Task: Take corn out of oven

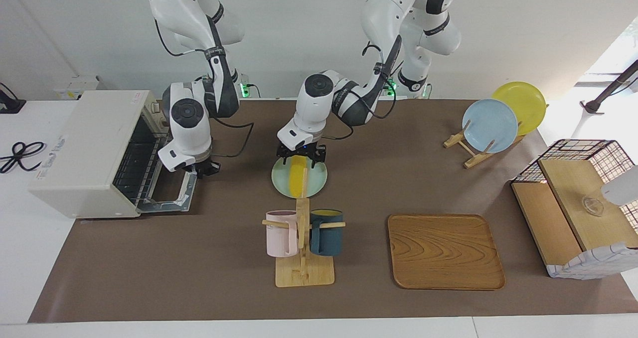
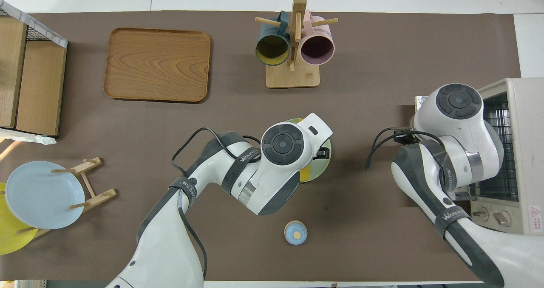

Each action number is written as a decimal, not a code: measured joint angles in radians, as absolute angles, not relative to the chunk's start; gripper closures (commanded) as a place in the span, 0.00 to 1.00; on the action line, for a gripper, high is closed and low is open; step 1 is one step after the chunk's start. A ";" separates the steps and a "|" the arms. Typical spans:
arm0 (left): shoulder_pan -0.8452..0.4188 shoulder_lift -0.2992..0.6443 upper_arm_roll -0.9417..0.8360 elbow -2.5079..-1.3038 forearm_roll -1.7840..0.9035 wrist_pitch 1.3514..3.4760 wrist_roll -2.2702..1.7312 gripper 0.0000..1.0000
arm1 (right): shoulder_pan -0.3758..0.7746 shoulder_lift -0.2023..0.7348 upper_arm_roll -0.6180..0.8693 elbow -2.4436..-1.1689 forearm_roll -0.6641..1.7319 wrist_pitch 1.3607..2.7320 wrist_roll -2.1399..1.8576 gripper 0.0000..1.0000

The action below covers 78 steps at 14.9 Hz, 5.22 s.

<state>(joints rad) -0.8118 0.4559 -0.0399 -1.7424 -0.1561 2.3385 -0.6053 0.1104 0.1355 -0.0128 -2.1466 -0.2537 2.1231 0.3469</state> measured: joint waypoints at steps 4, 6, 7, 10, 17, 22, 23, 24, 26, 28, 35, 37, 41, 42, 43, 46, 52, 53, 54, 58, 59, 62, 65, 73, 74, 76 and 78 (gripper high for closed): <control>-0.823 0.469 -0.038 -1.746 -0.155 2.356 -0.605 0.00 | 0.084 0.054 -0.013 -2.087 -0.254 1.977 0.237 1.00; -0.824 0.473 -0.038 -1.748 -0.155 2.360 -0.605 0.00 | 0.044 0.008 -0.012 -2.068 -0.253 1.935 0.145 1.00; -0.825 0.475 -0.037 -1.750 -0.150 2.360 -0.605 0.00 | 0.016 -0.015 -0.012 -2.063 -0.254 1.924 0.094 1.00; -0.832 0.476 -0.036 -1.761 -0.135 2.361 -0.606 0.04 | -0.077 -0.061 -0.018 -2.053 -0.260 1.918 -0.044 1.00; -0.832 0.475 -0.033 -1.761 -0.133 2.360 -0.614 1.00 | -0.106 -0.065 -0.021 -2.044 -0.263 1.906 -0.091 1.00; -0.831 0.467 0.007 -1.746 -0.133 2.353 -0.616 1.00 | -0.105 -0.071 -0.018 -1.993 -0.258 1.748 -0.130 1.00; -0.827 0.450 0.022 -1.739 -0.133 2.335 -0.616 1.00 | -0.101 -0.071 -0.015 -1.972 -0.242 1.727 -0.131 1.00; -0.813 0.425 0.032 -1.733 -0.131 2.302 -0.615 1.00 | -0.094 -0.072 -0.011 -1.948 -0.212 1.708 -0.131 0.89; -0.761 0.360 0.041 -1.731 -0.123 2.221 -0.590 1.00 | -0.083 -0.073 0.000 -1.897 -0.139 1.665 -0.131 0.63; -0.684 0.316 0.044 -1.732 -0.116 2.167 -0.532 1.00 | -0.082 -0.075 0.026 -1.856 -0.082 1.637 -0.131 0.17; -0.360 0.329 0.047 -1.715 -0.075 2.160 -0.277 1.00 | -0.081 -0.075 0.072 -1.800 0.002 1.635 -0.131 0.00; -0.294 0.359 0.045 -1.671 -0.070 2.156 -0.223 1.00 | -0.081 -0.073 0.078 -1.788 0.006 1.635 -0.126 0.00; -0.243 0.519 0.043 -1.514 -0.069 2.156 -0.200 1.00 | -0.081 -0.069 0.086 -1.753 0.007 1.624 -0.120 0.00; -0.234 0.568 0.042 -1.465 -0.069 2.156 -0.199 1.00 | -0.081 -0.070 0.087 -1.745 0.007 1.607 -0.120 0.00; -0.219 0.614 0.039 -1.421 -0.069 2.157 -0.195 1.00 | -0.081 -0.070 0.087 -1.736 0.007 1.592 -0.119 0.00; -0.173 0.693 0.023 -1.346 -0.069 2.162 -0.166 1.00 | -0.081 -0.070 0.089 -1.717 0.007 1.577 -0.109 0.00; -0.182 0.728 0.001 -1.329 -0.069 2.196 -0.161 1.00 | -0.081 -0.067 0.120 -1.700 0.006 1.577 -0.068 0.00; -0.182 0.728 0.001 -1.329 -0.069 2.196 -0.161 1.00 | -0.082 -0.063 0.120 -1.694 0.005 1.575 -0.068 0.00; -0.182 0.728 0.001 -1.329 -0.069 2.196 -0.161 0.01 | -0.083 -0.056 0.120 -1.685 0.003 1.570 -0.068 0.00; -0.182 0.732 0.001 -1.328 -0.069 2.195 -0.161 0.00 | -0.054 -0.033 0.105 -1.640 -0.020 1.525 -0.068 0.00; -0.182 0.730 0.002 -1.323 -0.069 2.189 -0.161 0.00 | -0.026 -0.030 0.083 -1.634 -0.021 1.522 -0.068 0.00; -0.181 0.691 0.005 -1.300 -0.069 2.110 -0.161 0.00 | 0.037 -0.027 0.029 -1.629 -0.022 1.522 -0.068 0.00; -0.174 0.604 0.013 -1.297 -0.069 1.996 -0.161 0.00 | 0.038 -0.020 0.023 -1.628 -0.022 1.522 -0.068 0.00; -0.148 0.342 0.022 -1.326 -0.069 1.684 -0.161 0.00 | 0.036 -0.012 0.019 -1.620 -0.022 1.522 -0.068 0.00; -0.147 0.310 0.023 -1.336 -0.069 1.651 -0.161 0.00 | 0.036 -0.012 0.017 -1.620 -0.022 1.522 -0.068 0.00; -0.143 0.237 0.025 -1.378 -0.068 1.607 -0.161 0.00 | 0.036 -0.012 0.017 -1.620 -0.022 1.522 -0.068 0.00; -0.136 0.155 0.027 -1.450 -0.068 1.579 -0.161 0.00 | 0.035 -0.012 0.016 -1.620 -0.022 1.522 -0.068 0.00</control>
<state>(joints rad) -0.1358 0.1547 0.0269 -1.4501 -0.0682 1.5786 -0.1606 0.0348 -0.0124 0.0163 -1.6204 -0.0216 1.5220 -0.0680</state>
